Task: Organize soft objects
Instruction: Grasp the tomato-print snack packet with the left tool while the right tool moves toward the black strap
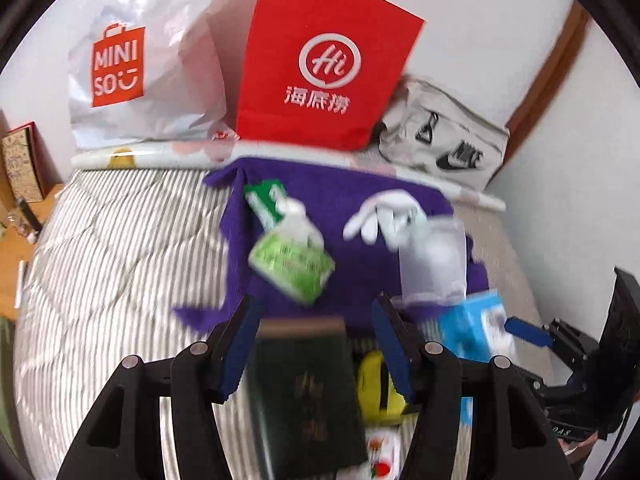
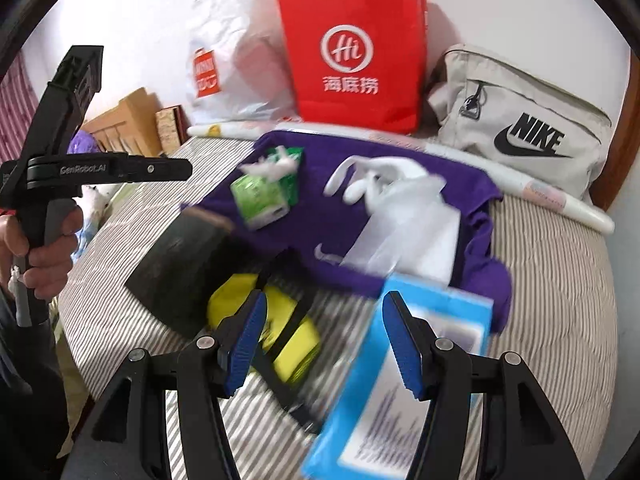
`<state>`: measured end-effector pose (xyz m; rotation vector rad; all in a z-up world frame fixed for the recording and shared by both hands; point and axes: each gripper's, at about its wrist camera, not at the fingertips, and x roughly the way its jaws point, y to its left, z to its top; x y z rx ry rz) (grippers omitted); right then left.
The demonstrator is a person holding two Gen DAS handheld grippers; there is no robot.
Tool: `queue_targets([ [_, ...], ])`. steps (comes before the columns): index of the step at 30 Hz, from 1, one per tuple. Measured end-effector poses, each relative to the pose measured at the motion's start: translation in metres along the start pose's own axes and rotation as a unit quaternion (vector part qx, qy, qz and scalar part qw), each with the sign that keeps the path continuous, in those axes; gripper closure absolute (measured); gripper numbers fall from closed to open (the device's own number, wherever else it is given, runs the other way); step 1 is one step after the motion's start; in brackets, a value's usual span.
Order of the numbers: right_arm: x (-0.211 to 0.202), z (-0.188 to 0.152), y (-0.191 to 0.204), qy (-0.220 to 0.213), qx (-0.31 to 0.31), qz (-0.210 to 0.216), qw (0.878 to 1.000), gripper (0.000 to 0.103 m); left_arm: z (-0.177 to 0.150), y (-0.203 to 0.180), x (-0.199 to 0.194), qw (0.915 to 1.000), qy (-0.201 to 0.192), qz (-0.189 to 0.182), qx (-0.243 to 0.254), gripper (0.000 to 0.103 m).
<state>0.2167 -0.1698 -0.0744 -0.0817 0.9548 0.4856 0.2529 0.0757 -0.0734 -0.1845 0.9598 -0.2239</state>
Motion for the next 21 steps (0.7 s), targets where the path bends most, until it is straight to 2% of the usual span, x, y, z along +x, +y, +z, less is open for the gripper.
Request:
queue_targets([
  [3,-0.005,-0.017,0.012,0.001,-0.003,0.006,1.000,0.043,-0.028,-0.005,-0.018,0.9998,-0.006,0.012,0.013,0.047],
  [9,-0.020,-0.049,0.029,0.001,-0.008,-0.002,1.000,0.043,-0.081,-0.018,-0.032,0.9992,0.014,-0.006,0.038,0.047],
  [12,-0.029,-0.062,0.028,-0.004,0.007,0.000,1.000,0.043,-0.100,-0.023,-0.028,0.9985,0.029,-0.006,0.046,0.047],
  [14,-0.037,-0.073,0.023,-0.010,0.026,0.005,1.000,0.043,-0.113,-0.026,-0.024,0.9979,0.038,-0.014,0.051,0.043],
  [16,-0.043,-0.082,0.018,-0.017,0.043,0.005,0.999,0.043,-0.126,-0.030,-0.018,0.9977,0.042,-0.021,0.049,0.035],
  [19,-0.049,-0.097,0.009,-0.018,0.066,0.005,0.998,0.043,-0.141,-0.036,-0.005,0.9966,0.054,-0.040,0.048,0.034],
  [21,-0.052,-0.104,0.006,-0.018,0.070,0.000,0.997,0.043,-0.146,-0.040,0.009,0.9959,0.070,-0.038,0.043,0.034],
])
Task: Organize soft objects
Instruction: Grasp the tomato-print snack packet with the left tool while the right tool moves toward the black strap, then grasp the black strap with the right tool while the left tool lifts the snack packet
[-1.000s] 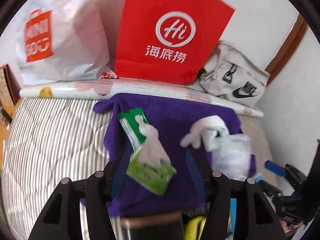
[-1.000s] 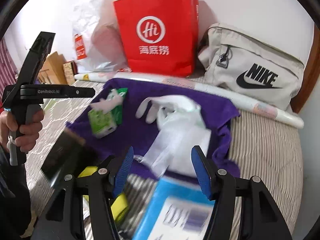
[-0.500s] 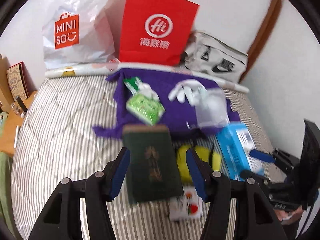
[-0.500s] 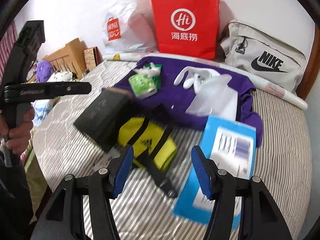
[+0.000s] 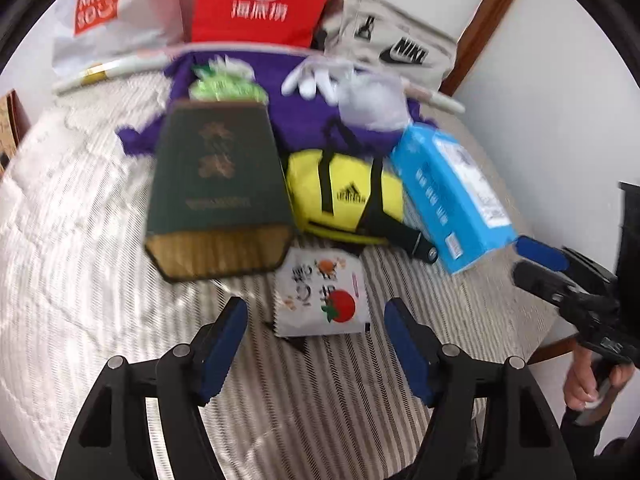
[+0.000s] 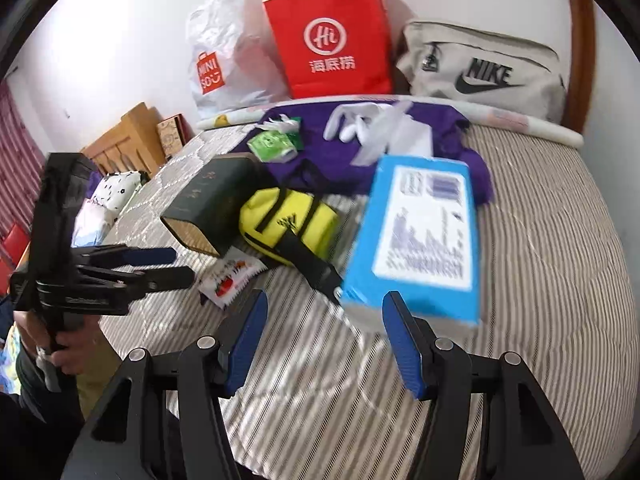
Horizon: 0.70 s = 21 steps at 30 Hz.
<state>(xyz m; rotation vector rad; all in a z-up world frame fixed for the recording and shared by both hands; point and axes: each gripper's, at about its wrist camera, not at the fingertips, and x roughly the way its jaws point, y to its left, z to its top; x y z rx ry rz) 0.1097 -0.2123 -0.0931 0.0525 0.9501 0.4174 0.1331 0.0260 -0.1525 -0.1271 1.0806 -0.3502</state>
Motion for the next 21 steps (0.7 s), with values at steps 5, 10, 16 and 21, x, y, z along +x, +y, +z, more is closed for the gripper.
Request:
queue_targets([
  [5,-0.008,-0.015,-0.006,-0.008,0.007,-0.006,1.000,0.043,-0.003,-0.007,0.024,0.9998,0.012,0.013,0.003,0.034],
  [10,-0.003,-0.026,-0.007,0.002,0.008,-0.007,1.000,0.043,0.000,-0.017,0.030,0.9989,-0.007,0.041,0.022,0.032],
  [16,0.001,-0.028,-0.003,0.007,-0.001,-0.002,1.000,0.043,-0.003,-0.032,0.037,0.9937,-0.021,0.093,0.059,0.040],
  [21,0.002,-0.029,0.001,0.009,-0.006,-0.003,1.000,0.043,-0.004,-0.035,0.036,0.9915,-0.026,0.103,0.076,0.058],
])
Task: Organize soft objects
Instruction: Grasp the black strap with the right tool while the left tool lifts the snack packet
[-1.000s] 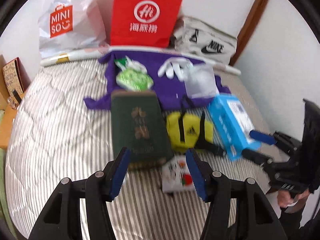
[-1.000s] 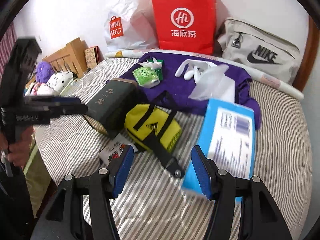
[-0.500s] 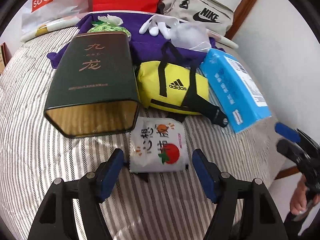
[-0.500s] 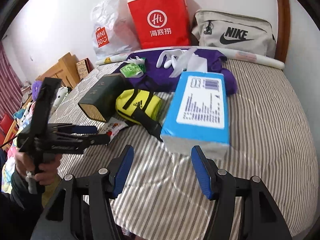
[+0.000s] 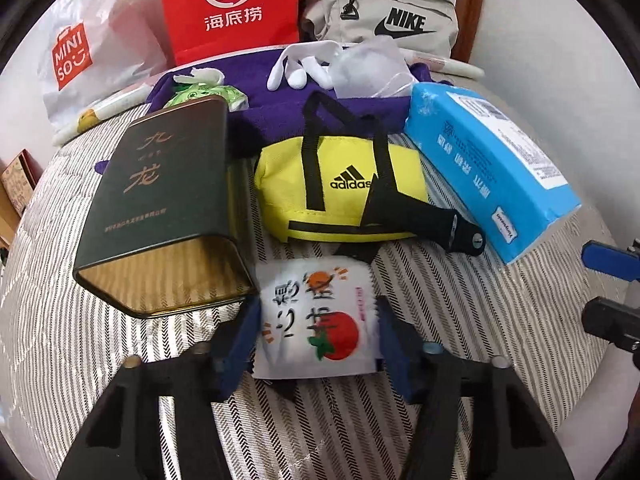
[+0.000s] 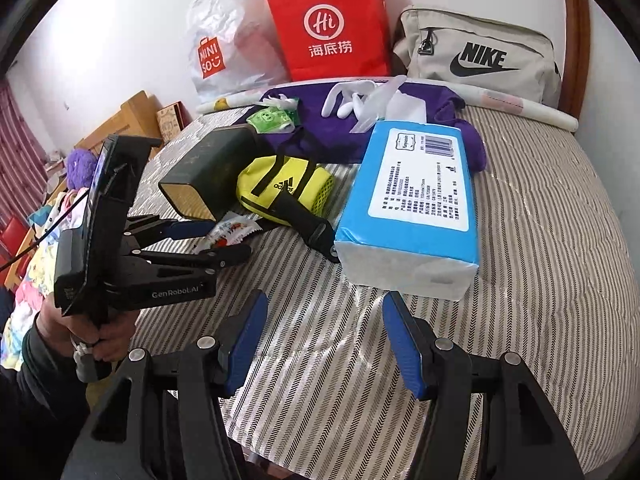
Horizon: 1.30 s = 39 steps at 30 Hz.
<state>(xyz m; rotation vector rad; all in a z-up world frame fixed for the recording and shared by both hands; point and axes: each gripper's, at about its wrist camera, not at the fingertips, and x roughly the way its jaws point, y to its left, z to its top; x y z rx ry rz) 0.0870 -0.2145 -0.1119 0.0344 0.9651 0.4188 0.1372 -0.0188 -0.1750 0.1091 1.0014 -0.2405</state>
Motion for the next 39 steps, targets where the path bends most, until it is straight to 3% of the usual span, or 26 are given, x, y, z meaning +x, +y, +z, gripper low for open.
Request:
queue_targets([
  [1,0.000,0.000,0.001,-0.001,-0.002,-0.001,1.000,0.043,0.000,0.003,-0.002,0.9999,0.000,-0.016,-0.007,0.066],
  [12,-0.001,0.005,0.012,-0.006,-0.012,0.001,1.000,0.043,-0.010,0.016,-0.029,0.9977,-0.021,-0.063,-0.012,0.094],
  [19,0.012,0.022,0.031,-0.011,-0.063,-0.014,0.998,0.043,-0.020,0.037,-0.037,0.9971,-0.024,-0.064,-0.033,0.094],
  [28,0.050,0.047,0.058,0.012,-0.149,-0.051,0.987,0.045,-0.026,0.059,-0.037,0.9935,-0.045,-0.082,-0.065,0.097],
  [38,0.101,0.054,0.074,0.077,-0.222,-0.120,0.964,0.061,-0.031,0.086,-0.050,0.9890,-0.059,-0.101,-0.091,0.097],
  [39,0.106,0.053,0.073,0.086,-0.226,-0.124,0.962,0.066,-0.032,0.088,-0.049,0.9878,-0.059,-0.109,-0.094,0.097],
])
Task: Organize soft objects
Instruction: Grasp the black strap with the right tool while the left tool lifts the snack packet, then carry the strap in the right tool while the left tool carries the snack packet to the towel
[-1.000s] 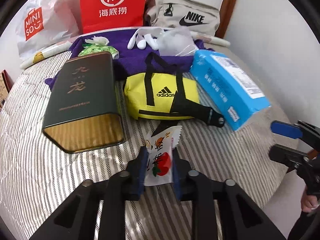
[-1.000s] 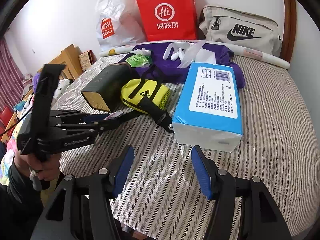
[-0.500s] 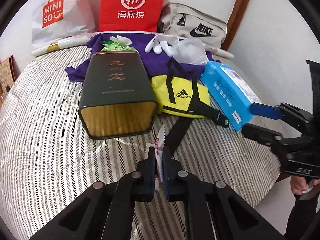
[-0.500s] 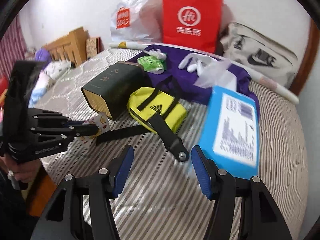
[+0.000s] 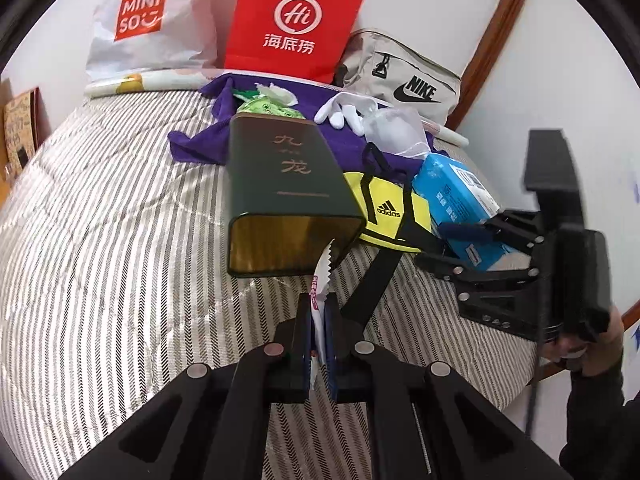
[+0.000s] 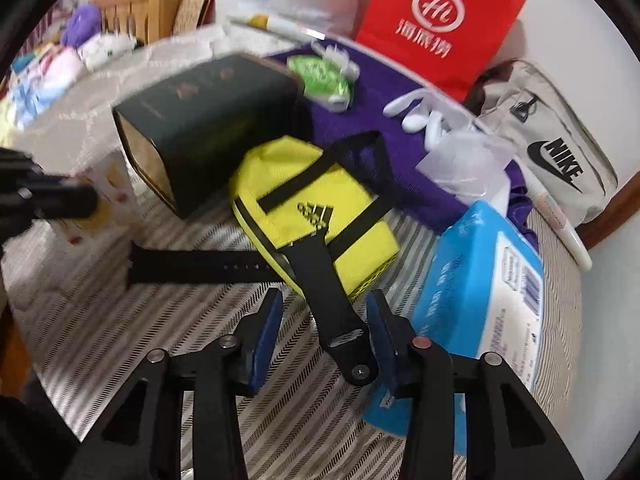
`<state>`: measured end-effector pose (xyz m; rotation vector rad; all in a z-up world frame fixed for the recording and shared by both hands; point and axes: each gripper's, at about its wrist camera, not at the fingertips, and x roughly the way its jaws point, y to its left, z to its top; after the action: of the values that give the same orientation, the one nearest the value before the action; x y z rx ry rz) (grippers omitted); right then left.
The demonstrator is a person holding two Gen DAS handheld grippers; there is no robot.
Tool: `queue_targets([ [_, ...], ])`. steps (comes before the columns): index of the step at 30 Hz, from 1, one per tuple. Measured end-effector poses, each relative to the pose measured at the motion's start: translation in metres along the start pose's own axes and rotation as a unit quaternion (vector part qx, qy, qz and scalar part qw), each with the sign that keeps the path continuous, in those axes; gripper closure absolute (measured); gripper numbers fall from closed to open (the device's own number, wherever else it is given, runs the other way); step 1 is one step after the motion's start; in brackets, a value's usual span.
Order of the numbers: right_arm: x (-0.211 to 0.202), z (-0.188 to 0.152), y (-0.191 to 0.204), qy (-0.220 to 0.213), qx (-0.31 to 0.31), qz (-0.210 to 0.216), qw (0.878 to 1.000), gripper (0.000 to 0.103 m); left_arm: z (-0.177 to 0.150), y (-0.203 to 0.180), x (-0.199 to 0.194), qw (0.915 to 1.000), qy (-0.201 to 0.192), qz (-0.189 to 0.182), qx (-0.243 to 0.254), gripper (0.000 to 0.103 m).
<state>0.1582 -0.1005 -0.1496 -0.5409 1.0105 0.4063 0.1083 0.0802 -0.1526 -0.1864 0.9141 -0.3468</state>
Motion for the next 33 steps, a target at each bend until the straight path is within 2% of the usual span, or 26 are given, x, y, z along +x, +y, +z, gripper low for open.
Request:
queue_targets([
  [1,0.004,0.000,0.001,0.006,-0.005,-0.006,1.000,0.075,0.000,0.002,0.000,1.0000,0.000,-0.006,-0.005,0.097],
  [3,0.005,0.000,0.002,0.004,-0.013,-0.007,1.000,0.082,0.000,0.005,0.001,0.9999,0.001,-0.011,-0.012,0.097],
  [4,0.003,0.000,0.002,0.002,-0.012,-0.007,1.000,0.096,-0.001,0.005,0.000,0.9999,0.000,-0.011,-0.011,0.097],
  [6,-0.004,-0.001,-0.002,-0.006,-0.001,0.015,1.000,0.098,-0.001,0.006,0.000,0.9999,-0.001,-0.011,-0.013,0.097],
  [9,-0.014,-0.004,-0.008,-0.020,0.025,0.054,0.998,0.100,-0.002,0.006,0.001,0.9997,0.001,-0.018,-0.017,0.097],
  [16,-0.036,-0.021,-0.013,-0.047,0.077,0.089,0.992,0.100,-0.005,0.005,-0.004,0.9997,0.001,-0.006,-0.021,0.097],
  [25,-0.066,-0.072,-0.029,-0.056,0.129,0.076,0.987,0.100,-0.014,0.000,-0.024,0.9995,-0.004,0.001,-0.031,0.097],
  [33,-0.063,-0.122,-0.048,-0.040,0.191,0.060,0.979,0.100,-0.021,-0.004,-0.024,0.9989,0.005,0.013,-0.044,0.097],
])
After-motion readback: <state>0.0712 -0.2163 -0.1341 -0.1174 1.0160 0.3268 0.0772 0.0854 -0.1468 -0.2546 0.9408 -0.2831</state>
